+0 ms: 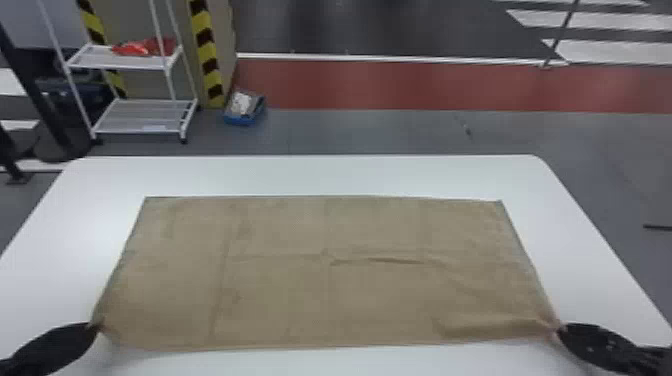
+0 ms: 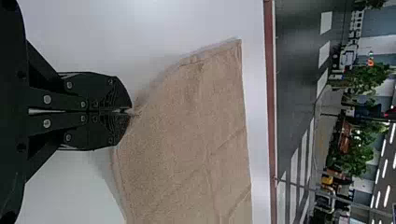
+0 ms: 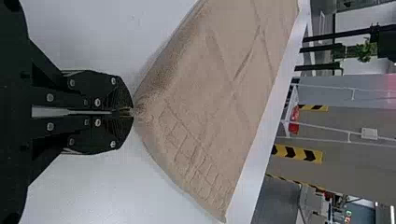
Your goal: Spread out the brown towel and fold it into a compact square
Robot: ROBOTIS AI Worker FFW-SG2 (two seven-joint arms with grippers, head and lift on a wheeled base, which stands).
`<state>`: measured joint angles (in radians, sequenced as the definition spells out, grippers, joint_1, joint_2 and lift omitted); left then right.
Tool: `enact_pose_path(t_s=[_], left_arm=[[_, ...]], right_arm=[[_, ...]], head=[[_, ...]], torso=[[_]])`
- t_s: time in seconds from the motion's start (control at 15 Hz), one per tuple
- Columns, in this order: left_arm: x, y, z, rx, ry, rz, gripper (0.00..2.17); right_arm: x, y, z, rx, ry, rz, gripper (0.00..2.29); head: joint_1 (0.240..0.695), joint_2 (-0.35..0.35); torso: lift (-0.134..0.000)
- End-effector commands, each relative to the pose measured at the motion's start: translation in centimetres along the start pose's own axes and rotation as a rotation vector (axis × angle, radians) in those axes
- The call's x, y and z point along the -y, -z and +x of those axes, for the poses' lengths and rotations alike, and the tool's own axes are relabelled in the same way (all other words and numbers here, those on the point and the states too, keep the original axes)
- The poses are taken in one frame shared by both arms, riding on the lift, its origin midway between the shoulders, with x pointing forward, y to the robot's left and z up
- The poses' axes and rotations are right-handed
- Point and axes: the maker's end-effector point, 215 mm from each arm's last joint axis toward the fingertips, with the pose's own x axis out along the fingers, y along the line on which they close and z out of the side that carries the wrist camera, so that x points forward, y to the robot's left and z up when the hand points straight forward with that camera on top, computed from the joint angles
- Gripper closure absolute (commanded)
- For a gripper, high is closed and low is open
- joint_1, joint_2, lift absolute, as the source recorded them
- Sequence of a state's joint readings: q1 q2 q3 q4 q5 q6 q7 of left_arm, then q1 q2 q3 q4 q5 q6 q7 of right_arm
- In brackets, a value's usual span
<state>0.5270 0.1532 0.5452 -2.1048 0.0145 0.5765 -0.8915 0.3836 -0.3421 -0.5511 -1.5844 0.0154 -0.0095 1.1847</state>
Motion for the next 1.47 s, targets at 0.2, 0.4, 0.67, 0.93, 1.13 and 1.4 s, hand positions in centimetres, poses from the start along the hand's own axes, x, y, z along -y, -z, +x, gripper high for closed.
enact_pose_path(t_s=[0.2,0.4,0.67,0.93,1.13,1.4], left_arm=[[1.8,-3.4,-3.6,-0.023,-0.033,-0.074,1.71],[0.8,-6.2,-4.3,0.022,-0.053,-0.147,1.71],[-0.2,-7.5,-1.1,0.02,-0.08,-0.283,1.71],[-0.5,-8.3,3.3,-0.003,-0.078,-0.276,1.71],[-1.5,-9.8,5.0,0.013,-0.089,-0.264,1.71],[-3.8,-10.5,8.2,-0.036,-0.122,-0.222,1.71]], right_arm=[[0.1,-5.7,-4.1,0.067,-0.026,0.043,1.3],[2.8,-9.7,-5.6,0.127,-0.002,0.081,1.3],[7.6,-11.9,-2.9,0.159,0.036,0.135,1.3],[9.3,-11.9,1.9,0.149,-0.028,0.237,1.3],[12.2,-12.5,3.1,0.195,-0.024,0.313,1.3],[13.4,-13.6,5.9,0.191,-0.049,0.34,1.3]], head=[[0.695,-0.062],[0.695,-0.074],[0.695,-0.086],[0.695,-0.093],[0.695,-0.086],[0.695,-0.088]], torso=[[-0.119],[-0.119],[-0.119],[-0.119],[-0.119],[-0.119]])
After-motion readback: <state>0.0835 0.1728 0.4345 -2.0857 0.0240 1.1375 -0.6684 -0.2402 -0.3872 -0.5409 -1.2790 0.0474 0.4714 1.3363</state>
